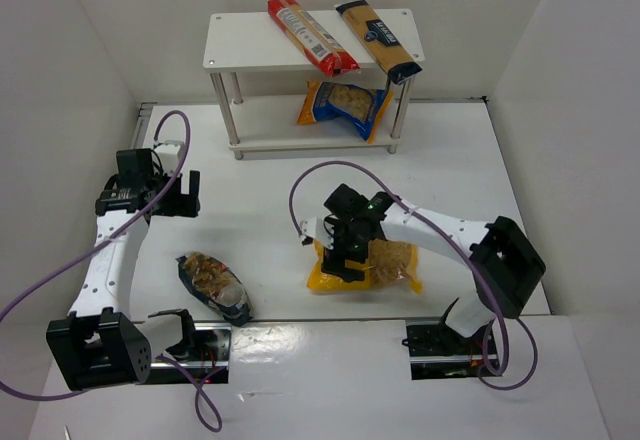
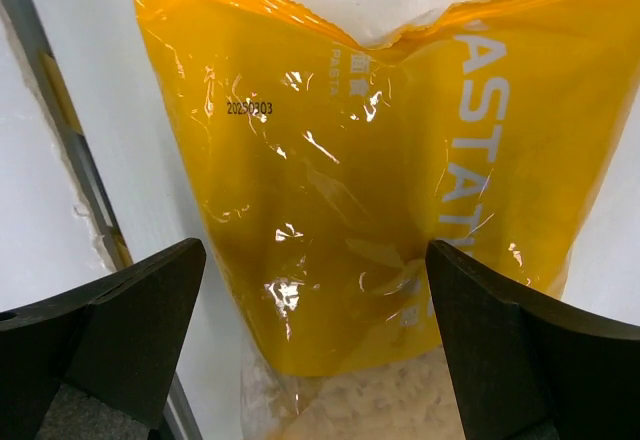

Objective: Place and organize the pasta boxes and bags onto the shelf

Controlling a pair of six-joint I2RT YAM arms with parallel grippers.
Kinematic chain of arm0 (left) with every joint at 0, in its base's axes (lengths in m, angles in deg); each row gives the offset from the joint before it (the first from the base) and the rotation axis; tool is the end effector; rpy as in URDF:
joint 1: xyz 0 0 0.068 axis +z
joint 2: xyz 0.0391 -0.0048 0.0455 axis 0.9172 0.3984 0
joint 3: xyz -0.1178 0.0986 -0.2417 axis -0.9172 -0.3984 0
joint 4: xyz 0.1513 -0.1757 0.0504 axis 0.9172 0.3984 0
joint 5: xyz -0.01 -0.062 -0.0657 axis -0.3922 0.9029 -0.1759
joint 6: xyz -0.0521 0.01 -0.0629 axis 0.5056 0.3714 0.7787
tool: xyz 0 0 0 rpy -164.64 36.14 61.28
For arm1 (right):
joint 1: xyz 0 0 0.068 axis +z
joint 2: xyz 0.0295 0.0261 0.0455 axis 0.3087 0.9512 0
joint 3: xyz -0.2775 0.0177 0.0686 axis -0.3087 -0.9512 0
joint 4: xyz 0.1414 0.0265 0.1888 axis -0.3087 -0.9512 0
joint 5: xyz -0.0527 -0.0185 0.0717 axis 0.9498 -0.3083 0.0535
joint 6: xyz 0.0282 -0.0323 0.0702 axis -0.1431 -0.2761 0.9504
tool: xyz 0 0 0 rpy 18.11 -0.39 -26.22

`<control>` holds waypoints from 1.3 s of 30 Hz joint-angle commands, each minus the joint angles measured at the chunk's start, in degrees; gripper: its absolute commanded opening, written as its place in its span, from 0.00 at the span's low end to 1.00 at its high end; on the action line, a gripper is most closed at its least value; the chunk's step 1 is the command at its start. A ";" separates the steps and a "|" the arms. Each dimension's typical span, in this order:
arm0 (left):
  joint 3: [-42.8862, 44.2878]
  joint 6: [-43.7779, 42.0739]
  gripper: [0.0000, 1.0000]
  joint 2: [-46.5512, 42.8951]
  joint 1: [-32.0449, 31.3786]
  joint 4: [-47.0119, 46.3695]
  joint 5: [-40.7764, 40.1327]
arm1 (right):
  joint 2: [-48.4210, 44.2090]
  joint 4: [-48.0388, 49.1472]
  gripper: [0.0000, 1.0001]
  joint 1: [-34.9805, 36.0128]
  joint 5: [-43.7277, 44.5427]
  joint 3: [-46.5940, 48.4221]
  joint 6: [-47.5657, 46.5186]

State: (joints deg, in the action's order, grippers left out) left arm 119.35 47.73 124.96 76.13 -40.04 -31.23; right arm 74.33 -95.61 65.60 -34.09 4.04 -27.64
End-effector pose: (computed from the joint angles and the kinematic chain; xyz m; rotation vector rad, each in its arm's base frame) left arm 0.2259 0.0301 0.2897 -0.0187 2.3572 -0.0007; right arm 0.1711 0.2172 0.1998 -1.9436 2.0703 0.4451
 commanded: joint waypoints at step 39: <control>0.57 -1.43 1.00 -0.50 -0.20 -0.58 1.69 | 12.10 14.44 0.00 1.79 -7.37 26.29 9.57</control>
State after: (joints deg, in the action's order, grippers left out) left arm 119.35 47.58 125.18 76.08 -40.04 -31.08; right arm 90.09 -87.72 69.38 -30.97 24.63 -20.77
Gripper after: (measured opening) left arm 0.995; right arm 0.225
